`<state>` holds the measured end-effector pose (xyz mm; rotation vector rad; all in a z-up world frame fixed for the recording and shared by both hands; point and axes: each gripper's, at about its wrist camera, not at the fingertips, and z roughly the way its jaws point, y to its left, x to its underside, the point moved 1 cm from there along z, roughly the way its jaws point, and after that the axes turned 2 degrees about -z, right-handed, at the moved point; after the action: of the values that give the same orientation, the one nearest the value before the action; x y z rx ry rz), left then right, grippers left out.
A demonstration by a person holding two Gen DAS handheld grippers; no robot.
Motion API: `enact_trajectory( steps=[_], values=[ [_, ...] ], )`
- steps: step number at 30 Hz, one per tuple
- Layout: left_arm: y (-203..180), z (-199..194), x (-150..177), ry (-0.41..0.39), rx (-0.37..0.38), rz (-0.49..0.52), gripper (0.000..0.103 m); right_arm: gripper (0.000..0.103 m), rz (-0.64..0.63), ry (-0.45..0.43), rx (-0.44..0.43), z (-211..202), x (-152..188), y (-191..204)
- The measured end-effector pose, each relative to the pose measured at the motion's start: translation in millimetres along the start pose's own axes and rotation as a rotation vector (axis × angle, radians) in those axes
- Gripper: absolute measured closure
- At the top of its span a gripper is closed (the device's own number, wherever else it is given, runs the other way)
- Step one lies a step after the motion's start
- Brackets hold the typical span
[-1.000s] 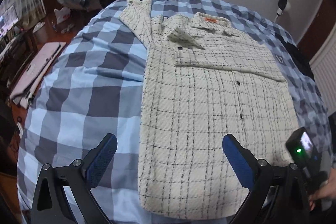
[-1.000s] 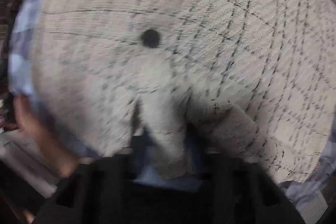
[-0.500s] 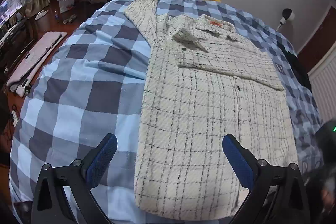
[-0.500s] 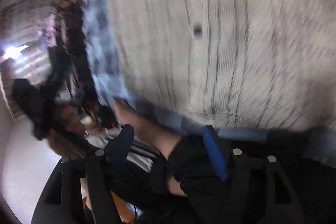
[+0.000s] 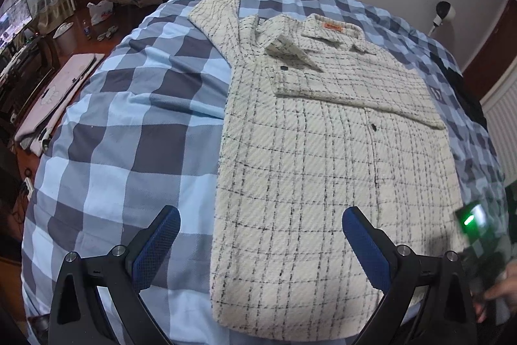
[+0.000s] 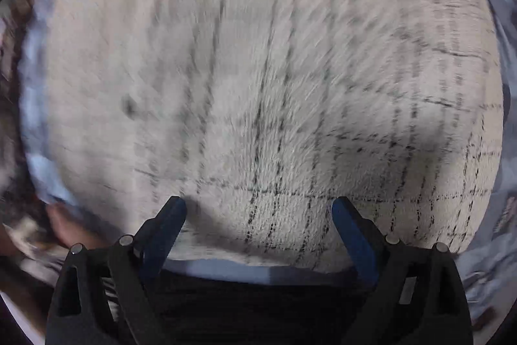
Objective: Fold small clothes
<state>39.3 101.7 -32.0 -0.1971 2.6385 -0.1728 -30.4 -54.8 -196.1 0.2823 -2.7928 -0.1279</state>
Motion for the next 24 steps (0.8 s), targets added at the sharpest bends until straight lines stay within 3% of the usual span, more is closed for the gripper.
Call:
enact_trajectory(
  steps=[3, 5, 7, 9, 13, 16, 21, 24],
  values=[
    [1.4, -0.2, 1.0, 0.003, 0.004, -0.005, 0.002, 0.013, -0.111, 0.166, 0.109, 33.7, 7.0, 20.7],
    [1.2, -1.0, 0.4, 0.0, 0.014, -0.007, 0.002, 0.013, -0.162, 0.137, 0.119, 25.4, 8.6, 32.1],
    [0.1, -2.2, -2.3, -0.007, 0.023, -0.009, 0.002, 0.013, -0.146, 0.01, 0.006, -1.4, 4.7, 43.6],
    [-1.8, -3.6, -5.8, -0.02, 0.024, -0.007, 0.002, 0.013, -0.132, -0.087, -0.039, -17.3, 0.2, 48.4],
    [-4.9, -2.3, -9.5, -0.052, -0.037, 0.018, 0.002, 0.013, -0.09, -0.304, 0.049, -29.2, -12.3, 59.9],
    [-3.1, 0.8, -8.4, -0.051, -0.073, 0.032, 0.002, 0.013, -0.102, -0.45, -0.054, -30.3, -27.0, 82.5],
    [4.8, 9.5, -11.2, -0.027, -0.101, 0.018, 0.002, 0.013, 0.002, -0.626, -0.234, -27.7, -58.2, 83.7],
    [7.4, 16.6, -26.0, -0.017, -0.139, 0.033, 0.002, 0.013, 0.065, -0.686, -0.21, -17.0, -73.7, 85.2]
  ],
)
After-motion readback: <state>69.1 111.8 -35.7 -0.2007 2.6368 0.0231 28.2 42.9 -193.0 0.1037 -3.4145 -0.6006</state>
